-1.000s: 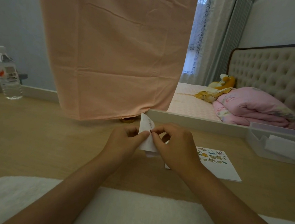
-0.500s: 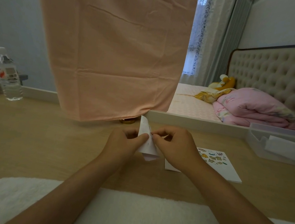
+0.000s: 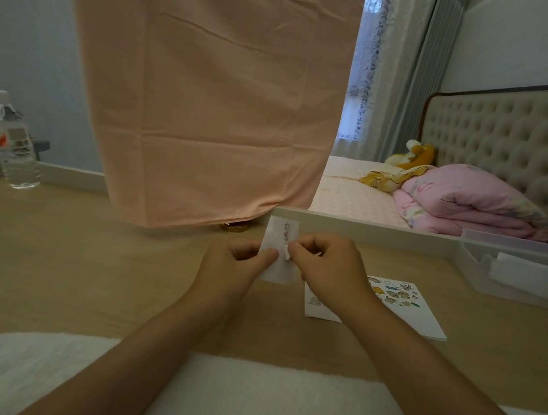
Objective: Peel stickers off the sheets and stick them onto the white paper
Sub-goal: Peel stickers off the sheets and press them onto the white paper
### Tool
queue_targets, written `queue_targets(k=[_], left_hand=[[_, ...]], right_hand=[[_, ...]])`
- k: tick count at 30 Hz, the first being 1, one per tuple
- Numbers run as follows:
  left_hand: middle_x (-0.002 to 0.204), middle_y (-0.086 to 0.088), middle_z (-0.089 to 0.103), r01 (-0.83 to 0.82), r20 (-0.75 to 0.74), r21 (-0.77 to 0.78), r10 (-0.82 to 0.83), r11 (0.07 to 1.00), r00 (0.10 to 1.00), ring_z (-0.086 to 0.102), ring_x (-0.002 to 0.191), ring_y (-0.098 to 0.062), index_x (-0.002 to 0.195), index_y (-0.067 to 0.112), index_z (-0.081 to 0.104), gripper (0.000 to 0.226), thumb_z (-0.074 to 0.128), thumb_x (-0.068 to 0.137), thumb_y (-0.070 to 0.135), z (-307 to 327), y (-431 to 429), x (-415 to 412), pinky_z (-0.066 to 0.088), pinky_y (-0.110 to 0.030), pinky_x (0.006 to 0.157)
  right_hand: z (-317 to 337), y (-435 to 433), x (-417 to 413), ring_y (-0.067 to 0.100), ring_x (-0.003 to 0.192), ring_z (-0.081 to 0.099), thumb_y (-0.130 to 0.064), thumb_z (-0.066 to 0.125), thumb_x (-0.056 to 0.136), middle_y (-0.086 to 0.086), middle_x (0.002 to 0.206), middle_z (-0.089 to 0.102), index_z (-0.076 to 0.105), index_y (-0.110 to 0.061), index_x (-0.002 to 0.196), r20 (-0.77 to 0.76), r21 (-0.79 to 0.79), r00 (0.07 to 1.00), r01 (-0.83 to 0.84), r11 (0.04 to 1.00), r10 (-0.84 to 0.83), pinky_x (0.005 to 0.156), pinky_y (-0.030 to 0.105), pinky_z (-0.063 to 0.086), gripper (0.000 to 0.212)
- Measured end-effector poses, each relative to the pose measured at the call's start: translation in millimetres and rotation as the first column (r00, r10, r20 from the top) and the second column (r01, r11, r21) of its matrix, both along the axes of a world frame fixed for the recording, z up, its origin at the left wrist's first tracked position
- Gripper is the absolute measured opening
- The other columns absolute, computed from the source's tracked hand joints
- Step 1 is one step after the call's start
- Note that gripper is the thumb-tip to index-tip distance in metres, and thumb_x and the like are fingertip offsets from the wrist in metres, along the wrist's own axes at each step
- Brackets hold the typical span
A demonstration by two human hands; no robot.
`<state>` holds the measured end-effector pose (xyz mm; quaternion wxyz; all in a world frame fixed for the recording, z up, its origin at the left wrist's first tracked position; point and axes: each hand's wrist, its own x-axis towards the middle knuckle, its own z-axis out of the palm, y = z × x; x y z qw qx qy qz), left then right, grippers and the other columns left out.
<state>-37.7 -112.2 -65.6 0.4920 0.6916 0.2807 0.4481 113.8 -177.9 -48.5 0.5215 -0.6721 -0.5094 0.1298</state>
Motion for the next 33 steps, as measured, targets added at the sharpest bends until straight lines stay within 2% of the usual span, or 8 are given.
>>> queue_targets(k=[5,7,11,14,20,26,29,33], left_hand=[[0.094,0.01,0.078,-0.019,0.013,-0.095,0.02,0.995,1.0,0.074,0.089,-0.008,0.103,0.025,0.077,0.014,0.068,0.093,0.02,0,2,2,0.059,-0.03,0.082],[0.092,0.013,0.077,-0.026,0.005,-0.113,0.026,0.993,1.0,0.073,0.087,-0.006,0.101,0.031,0.075,0.015,0.067,0.094,0.021,1,3,1,0.059,-0.027,0.078],[0.092,0.014,0.076,-0.018,0.014,-0.165,0.02,0.986,1.0,0.072,0.083,-0.003,0.107,0.025,0.074,0.016,0.065,0.095,0.019,4,2,0,0.053,-0.016,0.066],[0.088,0.012,0.077,0.0,0.019,-0.211,0.004,0.977,1.0,0.071,0.079,-0.001,0.102,0.026,0.074,0.015,0.064,0.095,0.017,6,2,-2,0.051,-0.013,0.06],[0.094,0.003,0.078,-0.009,-0.02,-0.26,0.004,0.966,1.0,0.071,0.085,-0.01,0.105,0.018,0.077,0.017,0.064,0.093,0.018,7,4,-3,0.05,-0.022,0.068],[0.09,0.002,0.077,-0.043,-0.068,-0.288,0.024,0.957,0.997,0.07,0.078,-0.008,0.101,0.017,0.076,0.015,0.063,0.093,0.017,8,7,-5,0.049,-0.023,0.067],[0.086,0.004,0.076,-0.046,-0.082,-0.29,0.023,0.956,0.996,0.068,0.076,-0.007,0.093,0.019,0.076,0.013,0.064,0.093,0.015,11,6,-6,0.049,-0.022,0.066],[0.096,0.003,0.072,-0.049,-0.114,-0.26,0.02,0.964,0.993,0.063,0.081,-0.009,0.104,0.02,0.074,0.014,0.065,0.095,0.025,13,4,-7,0.044,-0.022,0.066]], right_hand=[[2,1,-1,0.009,0.063,0.06,-0.018,0.067,0.09,-0.005,0.078,0.068,0.071,-0.026,0.085,-0.105,0.016,0.993,-0.049,0.999,0.05,0.061,0.026,0.047,0.011],[1,1,-1,0.017,0.066,0.059,-0.014,0.064,0.092,0.0,0.087,0.067,0.069,-0.03,0.09,-0.062,0.048,0.996,-0.066,0.997,0.069,0.063,0.03,0.049,0.016],[1,-2,3,0.025,0.065,0.058,-0.014,0.065,0.094,-0.007,0.093,0.068,0.072,-0.034,0.089,0.056,0.072,0.988,-0.149,0.986,0.146,0.06,0.028,0.049,0.022],[2,-5,8,0.023,0.064,0.059,-0.018,0.067,0.094,-0.012,0.09,0.069,0.075,-0.033,0.089,0.099,0.051,0.978,-0.188,0.981,0.182,0.063,0.03,0.052,0.018],[8,-10,13,0.014,0.061,0.063,-0.028,0.062,0.099,-0.008,0.088,0.072,0.076,-0.026,0.091,0.157,-0.01,0.954,-0.257,0.966,0.255,0.058,0.025,0.05,0.016],[5,-9,11,0.01,0.072,0.064,-0.014,0.073,0.087,-0.021,0.095,0.071,0.071,-0.041,0.091,0.332,-0.061,0.925,-0.172,0.983,0.183,0.063,0.017,0.052,0.026],[4,-8,12,0.004,0.078,0.065,-0.023,0.077,0.086,-0.021,0.097,0.072,0.072,-0.042,0.089,0.379,-0.066,0.913,-0.138,0.988,0.153,0.071,0.024,0.055,0.021],[4,-8,11,0.002,0.077,0.064,-0.027,0.077,0.086,-0.021,0.095,0.071,0.076,-0.038,0.093,0.431,-0.037,0.897,-0.087,0.996,0.094,0.073,0.029,0.056,0.012]])
